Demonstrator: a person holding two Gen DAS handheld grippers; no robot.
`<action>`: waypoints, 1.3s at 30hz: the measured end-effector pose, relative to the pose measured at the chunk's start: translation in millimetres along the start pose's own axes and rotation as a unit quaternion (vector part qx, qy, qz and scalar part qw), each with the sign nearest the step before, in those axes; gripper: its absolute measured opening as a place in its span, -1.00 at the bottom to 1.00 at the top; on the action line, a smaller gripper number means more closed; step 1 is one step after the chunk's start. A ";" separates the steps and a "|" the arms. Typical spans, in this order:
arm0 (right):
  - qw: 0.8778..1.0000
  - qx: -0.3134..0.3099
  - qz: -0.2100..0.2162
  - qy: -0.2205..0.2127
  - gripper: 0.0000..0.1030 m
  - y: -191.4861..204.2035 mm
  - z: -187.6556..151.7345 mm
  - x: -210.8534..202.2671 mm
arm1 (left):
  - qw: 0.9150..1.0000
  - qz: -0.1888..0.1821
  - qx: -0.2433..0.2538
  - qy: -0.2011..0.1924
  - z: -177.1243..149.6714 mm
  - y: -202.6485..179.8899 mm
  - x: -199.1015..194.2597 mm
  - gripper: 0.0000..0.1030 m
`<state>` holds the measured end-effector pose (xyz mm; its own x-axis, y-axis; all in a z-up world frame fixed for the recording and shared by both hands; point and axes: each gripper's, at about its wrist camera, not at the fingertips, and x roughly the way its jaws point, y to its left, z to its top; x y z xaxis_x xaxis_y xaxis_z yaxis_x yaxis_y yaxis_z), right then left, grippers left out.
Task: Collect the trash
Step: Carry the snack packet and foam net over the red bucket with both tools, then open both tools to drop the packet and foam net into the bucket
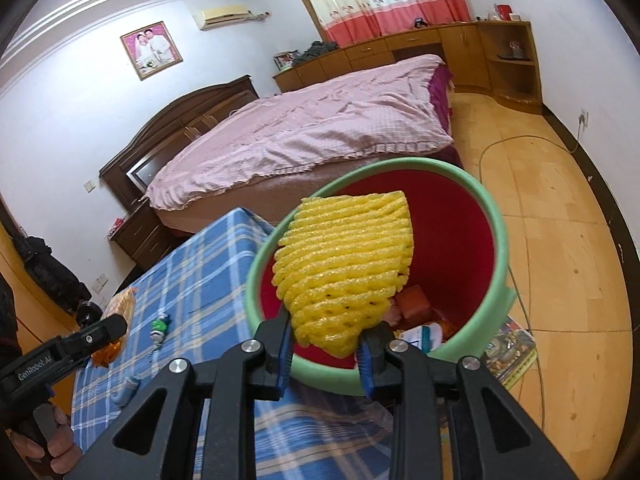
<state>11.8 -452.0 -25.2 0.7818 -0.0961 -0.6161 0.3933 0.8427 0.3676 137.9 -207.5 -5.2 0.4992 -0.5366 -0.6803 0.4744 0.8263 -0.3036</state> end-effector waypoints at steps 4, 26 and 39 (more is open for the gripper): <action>1.000 0.009 -0.006 0.003 -0.39 -11.7 2.4 3.9 | 1.000 -0.013 0.018 0.009 4.6 -17.3 14.5 0.02; 0.999 0.041 -0.003 -0.021 0.56 -42.0 6.8 -9.2 | 0.994 -0.062 0.081 0.049 7.2 -73.4 72.3 0.02; 0.996 0.078 -0.023 -0.039 0.61 -62.5 11.4 -23.0 | 0.992 -0.063 0.096 0.050 5.7 -85.4 73.3 0.10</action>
<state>-25.2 -508.5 -26.1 0.7939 -0.1792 -0.5811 0.4958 0.7441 0.4478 138.1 -318.4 -25.3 0.3571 -0.6066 -0.7103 0.6625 0.7005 -0.2653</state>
